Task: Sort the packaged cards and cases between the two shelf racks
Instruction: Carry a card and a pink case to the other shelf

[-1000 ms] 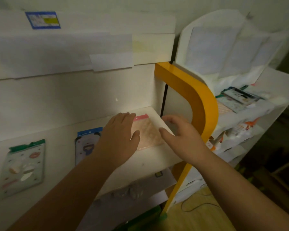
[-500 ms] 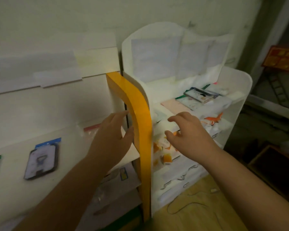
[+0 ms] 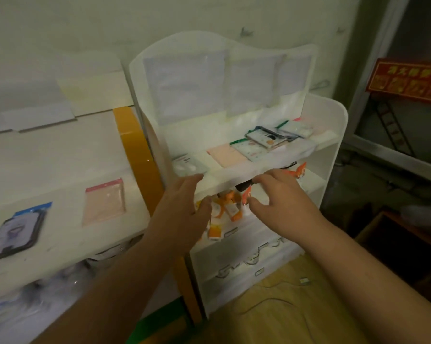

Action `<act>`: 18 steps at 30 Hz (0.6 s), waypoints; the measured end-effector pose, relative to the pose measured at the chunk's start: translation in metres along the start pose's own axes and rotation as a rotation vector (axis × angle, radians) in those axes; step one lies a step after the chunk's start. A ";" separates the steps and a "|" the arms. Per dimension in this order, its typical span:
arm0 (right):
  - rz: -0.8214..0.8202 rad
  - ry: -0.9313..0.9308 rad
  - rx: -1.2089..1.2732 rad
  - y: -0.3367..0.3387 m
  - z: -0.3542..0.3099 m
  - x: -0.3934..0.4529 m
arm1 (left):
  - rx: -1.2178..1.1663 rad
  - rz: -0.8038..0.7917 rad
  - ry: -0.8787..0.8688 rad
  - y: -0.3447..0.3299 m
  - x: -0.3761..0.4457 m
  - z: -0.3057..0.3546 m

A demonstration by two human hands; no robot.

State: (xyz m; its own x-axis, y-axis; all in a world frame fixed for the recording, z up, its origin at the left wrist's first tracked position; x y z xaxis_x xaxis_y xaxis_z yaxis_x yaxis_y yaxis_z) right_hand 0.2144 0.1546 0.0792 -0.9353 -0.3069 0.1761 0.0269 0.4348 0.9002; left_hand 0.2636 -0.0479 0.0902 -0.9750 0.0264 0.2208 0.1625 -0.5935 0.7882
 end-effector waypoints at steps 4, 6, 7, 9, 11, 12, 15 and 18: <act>-0.005 0.003 0.034 0.004 0.020 -0.001 | -0.011 -0.035 0.008 -0.021 0.012 0.011; -0.008 -0.010 0.045 0.005 0.029 0.001 | -0.025 -0.039 0.001 -0.032 0.021 0.013; -0.012 -0.016 0.045 0.005 0.033 0.003 | -0.018 -0.040 0.001 -0.038 0.025 0.013; -0.014 -0.023 0.027 0.004 0.042 0.008 | 0.004 -0.046 0.006 -0.047 0.036 0.014; -0.007 -0.031 0.017 0.006 0.050 0.016 | 0.024 -0.050 0.002 -0.056 0.049 0.014; -0.006 -0.030 0.014 0.007 0.054 0.021 | 0.049 -0.047 0.005 -0.060 0.058 0.016; -0.015 -0.017 -0.012 0.008 0.062 0.041 | 0.091 -0.042 0.039 -0.066 0.080 0.010; -0.027 0.011 -0.028 0.008 0.064 0.056 | 0.088 -0.012 0.039 -0.071 0.096 0.005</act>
State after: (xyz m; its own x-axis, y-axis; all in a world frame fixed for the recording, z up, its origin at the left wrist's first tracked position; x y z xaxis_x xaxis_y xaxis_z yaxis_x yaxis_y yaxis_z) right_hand 0.1397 0.1950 0.0708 -0.9320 -0.3273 0.1557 0.0115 0.4026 0.9153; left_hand 0.1596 0.0009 0.0582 -0.9818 0.0009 0.1897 0.1615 -0.5201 0.8387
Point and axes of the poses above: each hand's wrist, its own x-axis towards the middle knuckle, its own y-axis out of the back of the hand, z = x × y, the point moved 3 cm from there along x, towards the middle knuckle, and after that the axes turned 8 degrees about -z, right-handed, at the moved point
